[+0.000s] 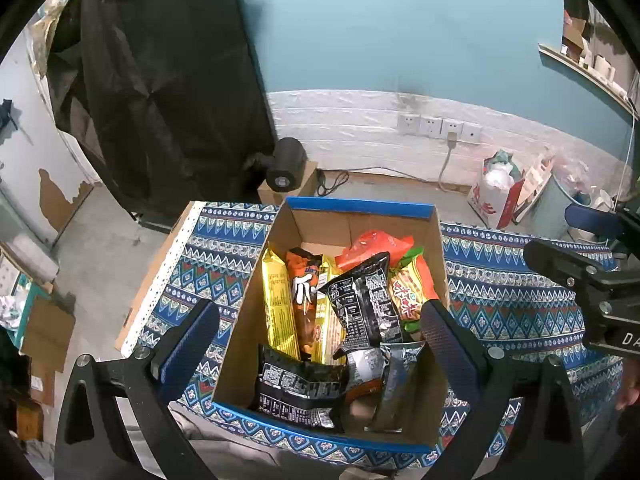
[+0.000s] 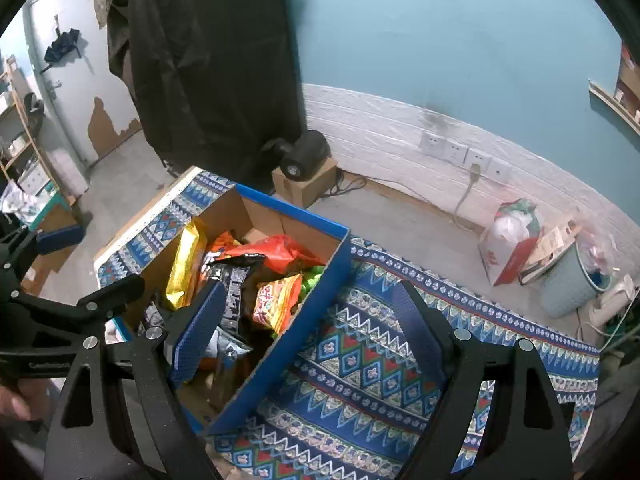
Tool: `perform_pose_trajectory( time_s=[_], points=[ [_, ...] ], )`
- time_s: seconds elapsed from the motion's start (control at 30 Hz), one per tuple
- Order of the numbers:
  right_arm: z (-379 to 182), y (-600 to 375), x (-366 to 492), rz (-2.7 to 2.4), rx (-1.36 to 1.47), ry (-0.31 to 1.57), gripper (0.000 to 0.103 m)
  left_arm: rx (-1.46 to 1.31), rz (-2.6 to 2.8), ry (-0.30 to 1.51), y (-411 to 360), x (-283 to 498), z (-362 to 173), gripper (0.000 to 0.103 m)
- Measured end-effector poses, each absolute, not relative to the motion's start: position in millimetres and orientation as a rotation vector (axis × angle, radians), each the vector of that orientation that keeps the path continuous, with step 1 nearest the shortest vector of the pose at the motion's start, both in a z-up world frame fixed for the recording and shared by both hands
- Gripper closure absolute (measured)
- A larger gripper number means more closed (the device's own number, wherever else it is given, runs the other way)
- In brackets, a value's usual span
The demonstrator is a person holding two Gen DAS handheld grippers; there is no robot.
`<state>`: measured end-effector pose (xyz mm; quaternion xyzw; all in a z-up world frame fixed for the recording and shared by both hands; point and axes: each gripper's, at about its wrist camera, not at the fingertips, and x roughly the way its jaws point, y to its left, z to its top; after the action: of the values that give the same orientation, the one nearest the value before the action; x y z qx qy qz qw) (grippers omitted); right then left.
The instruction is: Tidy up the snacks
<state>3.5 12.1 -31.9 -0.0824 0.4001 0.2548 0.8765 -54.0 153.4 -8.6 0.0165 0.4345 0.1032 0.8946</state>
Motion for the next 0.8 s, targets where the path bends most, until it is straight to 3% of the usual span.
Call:
perform_pose_trajectory(
  time_s=[0.8],
  points=[
    [-32.4, 9.8, 4.0, 0.532, -0.177, 0.834, 0.019, 0.015, 0.209, 0.938, 152.7, -51.1, -11.9, 0.002]
  ],
)
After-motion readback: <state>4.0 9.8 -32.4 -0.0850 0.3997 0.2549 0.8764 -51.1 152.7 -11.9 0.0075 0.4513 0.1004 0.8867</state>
